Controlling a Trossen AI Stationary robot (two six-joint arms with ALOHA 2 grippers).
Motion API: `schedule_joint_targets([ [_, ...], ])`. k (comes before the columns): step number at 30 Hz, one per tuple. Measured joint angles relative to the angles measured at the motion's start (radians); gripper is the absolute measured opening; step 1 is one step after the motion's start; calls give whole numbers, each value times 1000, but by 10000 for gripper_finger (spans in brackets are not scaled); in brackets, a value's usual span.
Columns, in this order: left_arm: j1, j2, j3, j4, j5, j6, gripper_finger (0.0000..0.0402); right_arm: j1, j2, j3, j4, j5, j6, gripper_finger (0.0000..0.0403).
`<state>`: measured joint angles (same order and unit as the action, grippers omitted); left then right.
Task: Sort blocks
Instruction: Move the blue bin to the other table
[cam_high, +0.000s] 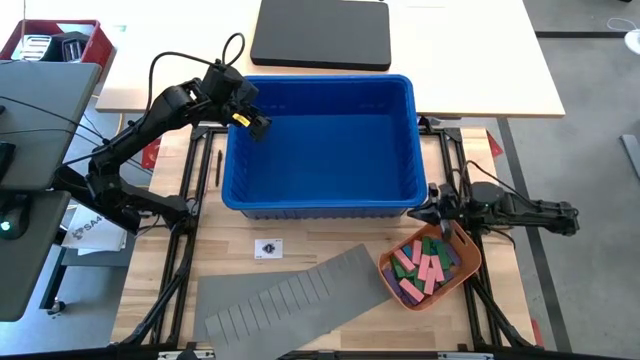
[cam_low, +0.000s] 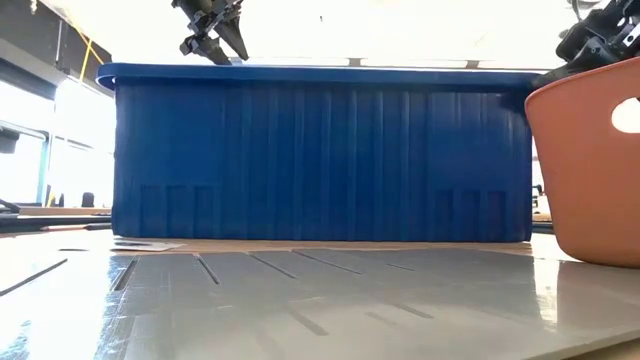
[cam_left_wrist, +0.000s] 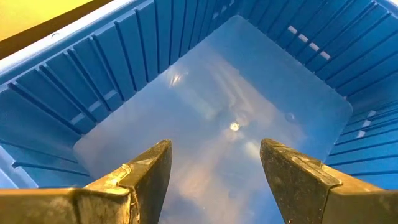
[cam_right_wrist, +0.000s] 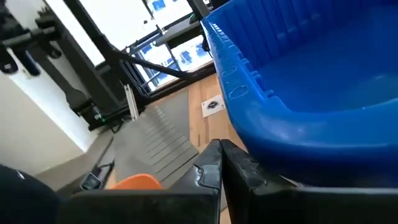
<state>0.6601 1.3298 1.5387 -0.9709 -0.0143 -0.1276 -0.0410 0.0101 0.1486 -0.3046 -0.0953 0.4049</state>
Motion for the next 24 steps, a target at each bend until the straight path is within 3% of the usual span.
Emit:
schedule_joint_targets([
  [3, 0, 0, 0, 0, 0, 0, 238, -2, 0, 0, 0, -23, 36, 0],
  [8, 0, 0, 0, 0, 0, 0, 238, -3, 2, -2, -16, -190, 41, 0],
  [24, 0, 0, 0, 0, 0, 0, 238, 46, -10, -1, -24, -194, 40, 0],
])
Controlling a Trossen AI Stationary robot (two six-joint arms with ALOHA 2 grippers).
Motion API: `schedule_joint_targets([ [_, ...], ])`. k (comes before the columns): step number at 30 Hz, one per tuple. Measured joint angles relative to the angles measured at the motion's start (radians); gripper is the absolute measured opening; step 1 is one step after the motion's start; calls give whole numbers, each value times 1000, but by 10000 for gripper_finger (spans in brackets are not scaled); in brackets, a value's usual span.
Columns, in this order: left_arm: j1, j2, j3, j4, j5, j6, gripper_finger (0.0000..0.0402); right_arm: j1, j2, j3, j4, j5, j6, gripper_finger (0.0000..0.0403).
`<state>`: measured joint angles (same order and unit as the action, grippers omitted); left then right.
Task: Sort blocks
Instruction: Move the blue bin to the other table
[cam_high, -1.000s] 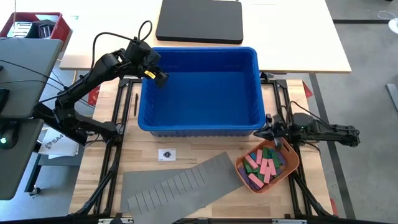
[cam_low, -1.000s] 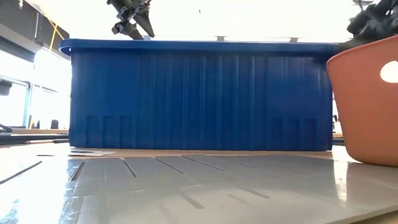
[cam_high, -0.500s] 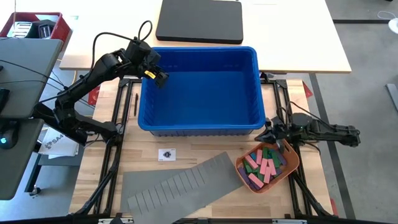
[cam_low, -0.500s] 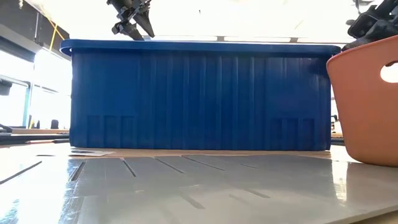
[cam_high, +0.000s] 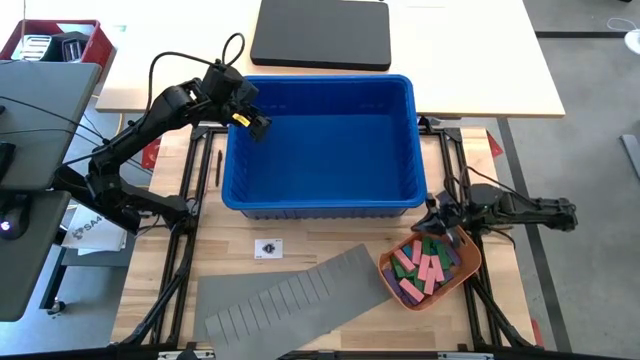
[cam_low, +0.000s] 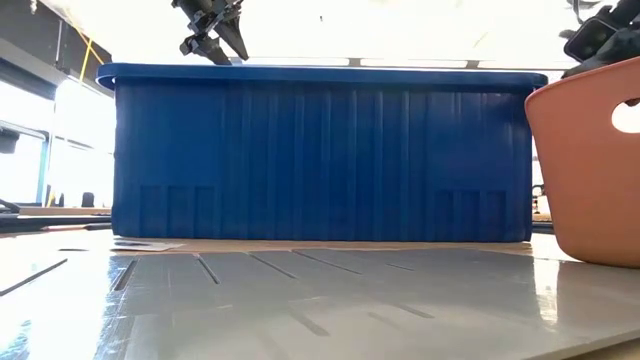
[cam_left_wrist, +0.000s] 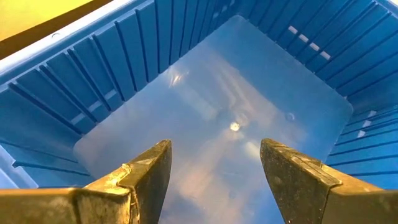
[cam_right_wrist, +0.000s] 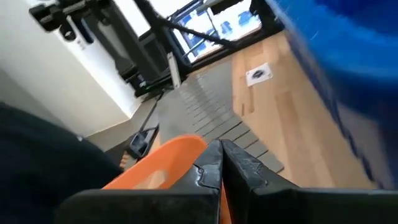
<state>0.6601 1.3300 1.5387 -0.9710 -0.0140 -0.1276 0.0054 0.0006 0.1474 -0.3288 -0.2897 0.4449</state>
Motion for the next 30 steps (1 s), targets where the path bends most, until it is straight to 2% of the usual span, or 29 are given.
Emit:
schedule_joint_targets([
  [6, 0, 0, 0, 0, 0, 0, 238, 49, 0, 0, -28, -3, 0, 0],
  [19, 0, 0, 0, 0, 0, 0, 238, 47, 13, 0, -38, -3, -26, 0],
  [21, 0, 0, 0, 0, -1, 0, 238, 48, 13, 0, -18, 66, -140, 0],
  [25, 0, 0, 0, 0, -1, 0, 238, 47, 12, 2, 102, 285, -386, 0],
  [28, 0, 0, 0, 0, 0, 0, 238, 50, 13, 2, 93, 343, -477, 0],
  [30, 0, 0, 0, 0, 0, 0, 238, 50, 12, 3, 66, 343, -490, 0],
])
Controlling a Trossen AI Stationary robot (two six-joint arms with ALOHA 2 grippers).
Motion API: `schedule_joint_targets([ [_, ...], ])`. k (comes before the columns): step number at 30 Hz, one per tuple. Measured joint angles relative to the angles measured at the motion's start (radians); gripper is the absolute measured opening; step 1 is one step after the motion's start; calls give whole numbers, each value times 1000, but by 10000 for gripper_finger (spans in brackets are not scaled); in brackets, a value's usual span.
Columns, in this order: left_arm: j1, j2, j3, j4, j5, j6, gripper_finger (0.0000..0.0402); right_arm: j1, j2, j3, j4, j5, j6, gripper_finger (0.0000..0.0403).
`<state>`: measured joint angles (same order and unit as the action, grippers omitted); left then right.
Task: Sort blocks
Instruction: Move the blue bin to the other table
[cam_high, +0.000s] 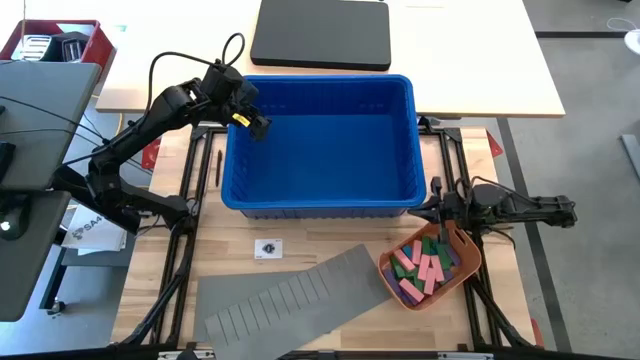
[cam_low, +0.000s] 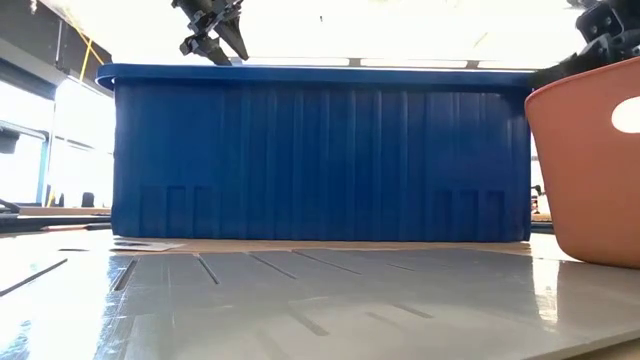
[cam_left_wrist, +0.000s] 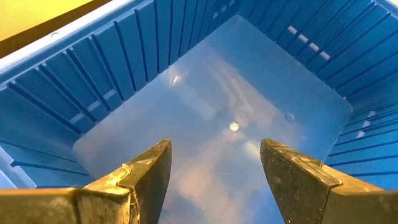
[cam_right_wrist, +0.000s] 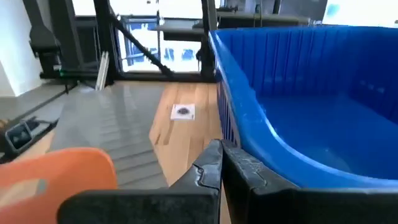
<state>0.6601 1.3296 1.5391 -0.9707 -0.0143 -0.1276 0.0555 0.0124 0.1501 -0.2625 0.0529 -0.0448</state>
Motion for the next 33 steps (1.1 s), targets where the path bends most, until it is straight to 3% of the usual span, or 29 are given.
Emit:
schedule_joint_targets([
  [5, 0, 0, 0, 0, 0, 0, 238, -3, -2, -23, -10, -35, 24, 0],
  [9, 0, 0, 0, 0, -1, 0, 238, -3, 1, -142, 275, -28, 63, 0],
  [14, 0, 0, -1, -1, 0, 0, 238, -3, 23, -140, 278, -21, -17, 0],
  [33, 0, 0, -1, -1, 0, 0, 238, -3, 60, -140, 281, -102, 19, 0],
])
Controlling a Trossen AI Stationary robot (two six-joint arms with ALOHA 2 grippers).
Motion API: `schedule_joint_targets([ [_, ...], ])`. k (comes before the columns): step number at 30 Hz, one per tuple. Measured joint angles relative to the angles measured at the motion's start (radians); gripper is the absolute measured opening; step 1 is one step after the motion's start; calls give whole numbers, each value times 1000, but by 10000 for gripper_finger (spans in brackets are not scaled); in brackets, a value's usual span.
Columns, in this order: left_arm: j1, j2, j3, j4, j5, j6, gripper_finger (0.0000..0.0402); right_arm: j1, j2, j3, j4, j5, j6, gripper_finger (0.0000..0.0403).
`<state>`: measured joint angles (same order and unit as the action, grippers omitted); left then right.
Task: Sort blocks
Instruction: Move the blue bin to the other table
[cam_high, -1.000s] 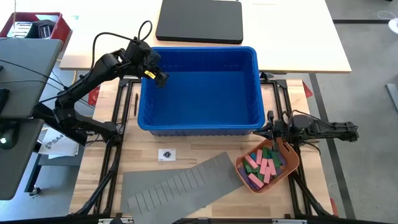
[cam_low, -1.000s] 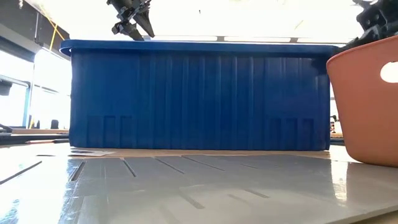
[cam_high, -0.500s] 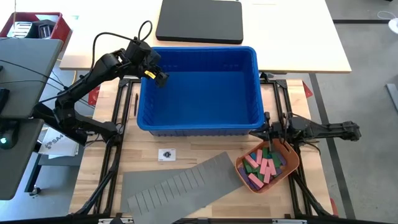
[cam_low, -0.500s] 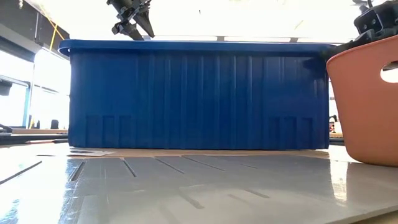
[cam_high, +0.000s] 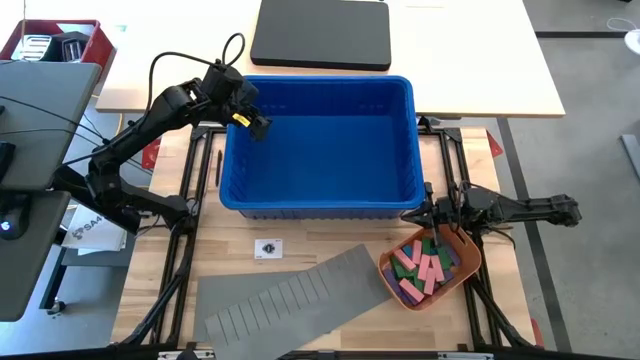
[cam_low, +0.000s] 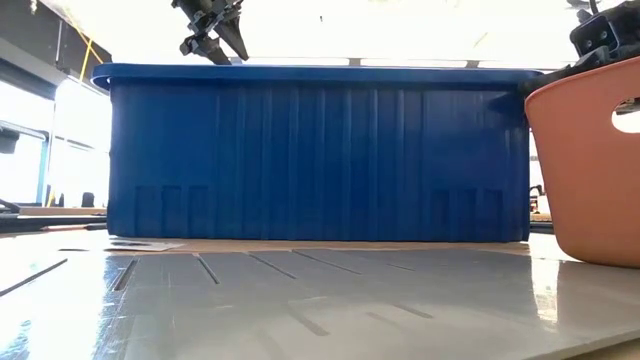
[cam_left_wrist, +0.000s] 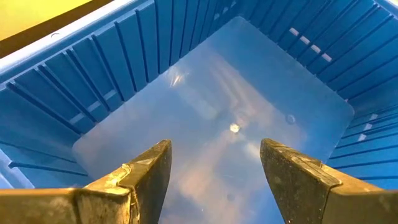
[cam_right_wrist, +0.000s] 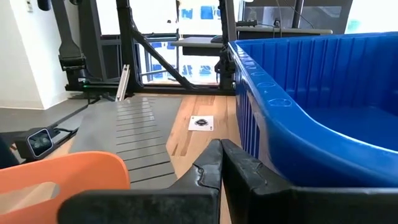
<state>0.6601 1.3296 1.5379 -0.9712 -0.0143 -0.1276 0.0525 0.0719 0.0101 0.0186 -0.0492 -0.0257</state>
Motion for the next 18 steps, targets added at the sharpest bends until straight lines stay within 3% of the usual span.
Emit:
schedule_joint_targets([
  [13, 4, -3, -1, -8, -35, 25, 238, 0, 0, 0, 1, -6, 0, 0],
  [16, -27, -4, -17, 84, -23, -108, 238, 1, 0, 0, 1, -6, 0, 0],
  [18, -78, -11, -39, 173, 50, -98, 238, 1, 0, 0, 1, -7, 0, 0],
])
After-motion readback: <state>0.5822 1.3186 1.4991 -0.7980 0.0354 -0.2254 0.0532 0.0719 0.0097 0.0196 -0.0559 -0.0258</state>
